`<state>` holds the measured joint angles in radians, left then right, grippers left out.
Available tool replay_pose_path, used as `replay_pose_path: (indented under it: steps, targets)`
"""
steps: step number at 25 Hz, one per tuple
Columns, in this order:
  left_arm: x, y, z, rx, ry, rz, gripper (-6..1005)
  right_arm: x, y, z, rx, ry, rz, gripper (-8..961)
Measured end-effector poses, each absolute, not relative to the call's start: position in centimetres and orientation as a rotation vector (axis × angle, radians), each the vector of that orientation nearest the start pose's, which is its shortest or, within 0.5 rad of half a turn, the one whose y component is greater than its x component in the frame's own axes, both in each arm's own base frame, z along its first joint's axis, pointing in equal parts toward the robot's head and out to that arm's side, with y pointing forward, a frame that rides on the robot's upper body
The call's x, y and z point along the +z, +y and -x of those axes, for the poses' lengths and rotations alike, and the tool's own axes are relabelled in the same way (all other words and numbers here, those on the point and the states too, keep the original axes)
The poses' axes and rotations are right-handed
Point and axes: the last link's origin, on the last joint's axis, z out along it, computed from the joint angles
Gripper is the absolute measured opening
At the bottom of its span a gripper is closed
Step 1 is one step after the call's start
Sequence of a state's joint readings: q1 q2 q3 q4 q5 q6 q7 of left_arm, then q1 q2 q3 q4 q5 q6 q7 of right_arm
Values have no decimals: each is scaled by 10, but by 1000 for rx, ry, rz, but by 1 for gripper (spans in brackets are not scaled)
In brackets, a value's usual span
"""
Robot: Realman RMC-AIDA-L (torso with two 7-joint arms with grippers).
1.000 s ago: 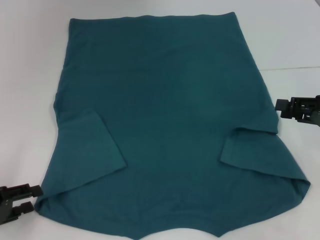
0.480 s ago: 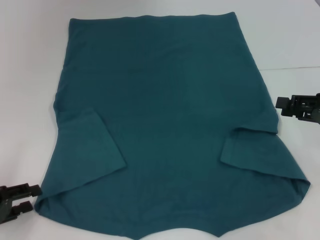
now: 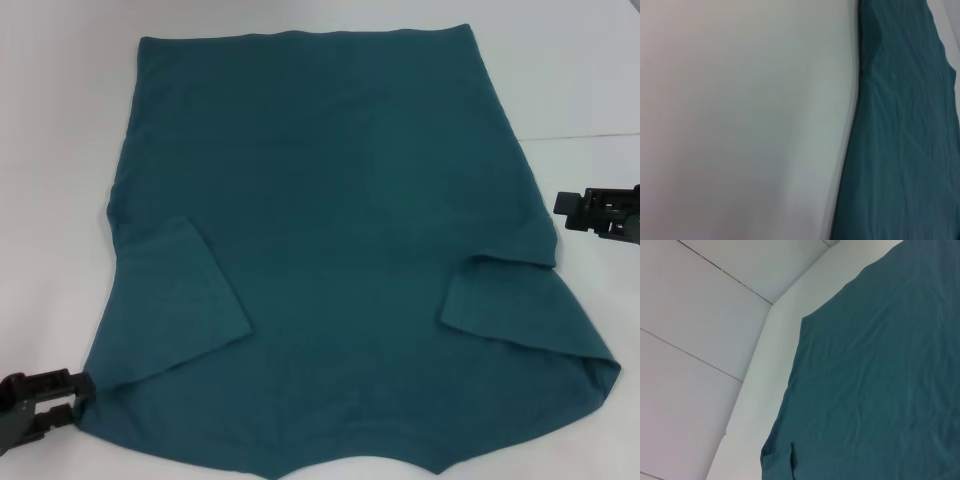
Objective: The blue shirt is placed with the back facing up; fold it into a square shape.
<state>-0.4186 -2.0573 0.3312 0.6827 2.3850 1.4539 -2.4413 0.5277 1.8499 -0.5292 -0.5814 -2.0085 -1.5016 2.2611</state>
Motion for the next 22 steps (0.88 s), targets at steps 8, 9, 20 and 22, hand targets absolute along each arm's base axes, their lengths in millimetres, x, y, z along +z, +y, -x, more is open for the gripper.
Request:
replay_pose_path:
  steps: [8, 9, 20, 22]
  targets:
    - [27, 290, 363, 739, 2590, -2100, 583, 106, 356, -318, 846, 1737, 2077, 490]
    - [26, 290, 362, 728, 2581, -2105, 583, 106, 356, -318, 845, 1737, 2077, 490]
    - [12, 304, 341, 698, 2482, -2131, 583, 106, 353, -320, 851, 1746, 2073, 491]
    - [11, 306, 340, 696, 2478, -2132, 584, 106, 353, -320, 854, 1746, 2070, 491]
